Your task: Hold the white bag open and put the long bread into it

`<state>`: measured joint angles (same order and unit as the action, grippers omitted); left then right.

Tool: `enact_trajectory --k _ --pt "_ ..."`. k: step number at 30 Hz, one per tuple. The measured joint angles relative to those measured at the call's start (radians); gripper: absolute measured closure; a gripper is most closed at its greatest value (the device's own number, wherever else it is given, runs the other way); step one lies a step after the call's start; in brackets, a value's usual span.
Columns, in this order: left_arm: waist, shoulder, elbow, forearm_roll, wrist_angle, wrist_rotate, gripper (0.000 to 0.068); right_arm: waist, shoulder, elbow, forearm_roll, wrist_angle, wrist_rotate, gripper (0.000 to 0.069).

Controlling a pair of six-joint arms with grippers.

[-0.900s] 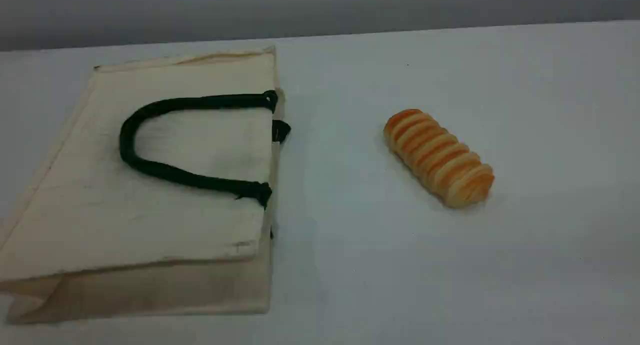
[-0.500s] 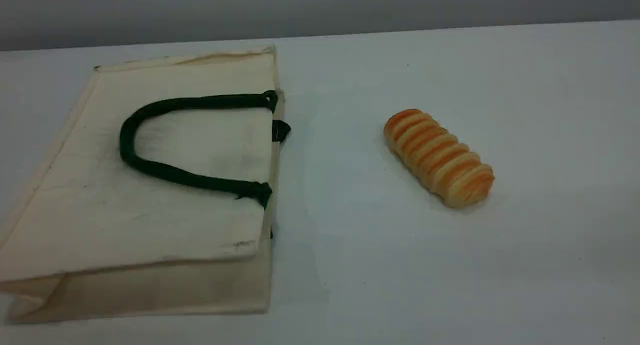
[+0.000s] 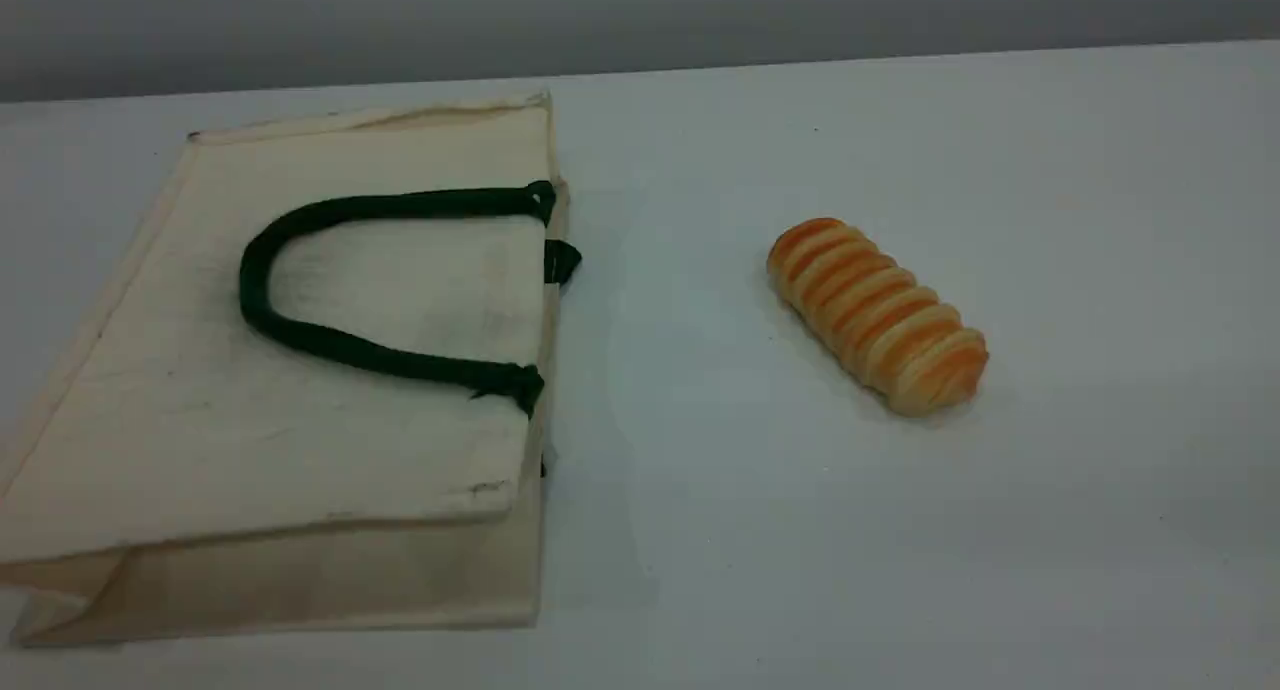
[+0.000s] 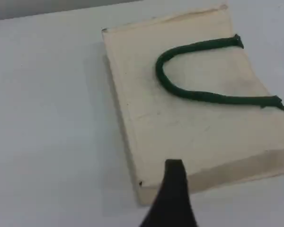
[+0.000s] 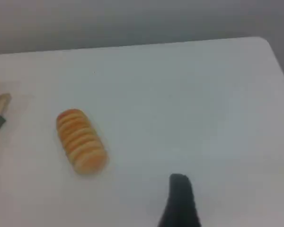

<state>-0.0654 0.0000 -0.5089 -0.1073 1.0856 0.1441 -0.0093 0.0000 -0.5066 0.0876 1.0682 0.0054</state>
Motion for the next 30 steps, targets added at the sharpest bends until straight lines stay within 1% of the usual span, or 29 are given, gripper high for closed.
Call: enact_trajectory --k 4,15,24,30 --pt "0.0 0.0 0.001 0.009 -0.002 0.0 0.0114 0.0 0.0 0.0 0.0 0.0 0.0 0.0197" --pt "0.0 0.0 0.002 -0.029 -0.002 0.0 0.0114 0.0 0.0 0.0 0.006 -0.001 0.0 0.0197" --pt "0.0 0.0 0.002 -0.03 -0.001 0.0 0.0114 0.0 0.0 0.0 0.085 -0.018 -0.005 0.0197" --pt "0.0 0.0 0.002 -0.03 -0.001 0.0 0.0114 0.0 0.0 0.0 0.091 -0.018 -0.005 0.0197"
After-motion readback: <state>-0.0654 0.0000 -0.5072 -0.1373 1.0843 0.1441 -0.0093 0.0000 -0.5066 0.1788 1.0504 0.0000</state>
